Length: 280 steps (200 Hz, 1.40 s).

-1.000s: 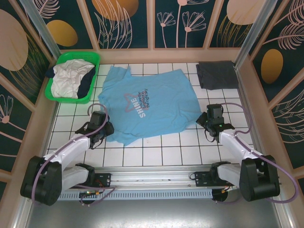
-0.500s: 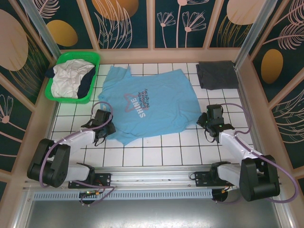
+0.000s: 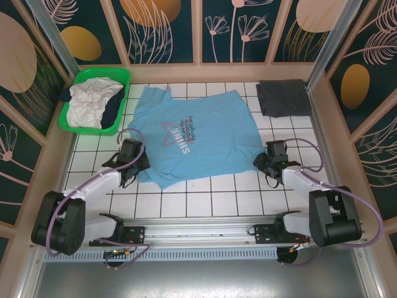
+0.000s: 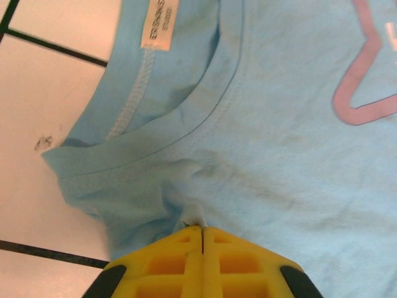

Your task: Fold and stack the t-shirts

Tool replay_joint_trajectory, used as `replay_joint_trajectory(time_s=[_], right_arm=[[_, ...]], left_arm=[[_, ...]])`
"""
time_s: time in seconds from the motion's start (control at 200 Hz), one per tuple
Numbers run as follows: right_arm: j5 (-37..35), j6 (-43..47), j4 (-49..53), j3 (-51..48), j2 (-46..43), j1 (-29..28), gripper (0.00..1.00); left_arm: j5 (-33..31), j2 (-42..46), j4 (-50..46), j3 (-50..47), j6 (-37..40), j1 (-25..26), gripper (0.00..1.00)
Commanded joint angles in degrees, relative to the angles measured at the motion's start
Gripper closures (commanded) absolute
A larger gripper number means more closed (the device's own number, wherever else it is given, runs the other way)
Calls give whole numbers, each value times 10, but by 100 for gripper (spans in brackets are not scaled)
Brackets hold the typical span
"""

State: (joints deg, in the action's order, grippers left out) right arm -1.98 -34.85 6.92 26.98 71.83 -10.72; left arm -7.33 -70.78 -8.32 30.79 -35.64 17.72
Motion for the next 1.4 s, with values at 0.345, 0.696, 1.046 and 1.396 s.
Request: replay_joint_trajectory(time_s=[0.345, 0.696, 1.046, 1.396], right_arm=[[-61, -33, 30, -22, -13, -13, 39], [-11, -45, -25, -25, 36, -12, 52], [-11, -44, -1, -12, -47, -13, 100], [-65, -25, 73, 41, -131, -12, 100]], left_arm=[[13, 37, -46, 34, 14, 2, 100], [20, 149, -1, 5, 29, 2, 100], [29, 167, -12, 32, 42, 3, 100], [39, 157, -1, 59, 60, 2, 100]])
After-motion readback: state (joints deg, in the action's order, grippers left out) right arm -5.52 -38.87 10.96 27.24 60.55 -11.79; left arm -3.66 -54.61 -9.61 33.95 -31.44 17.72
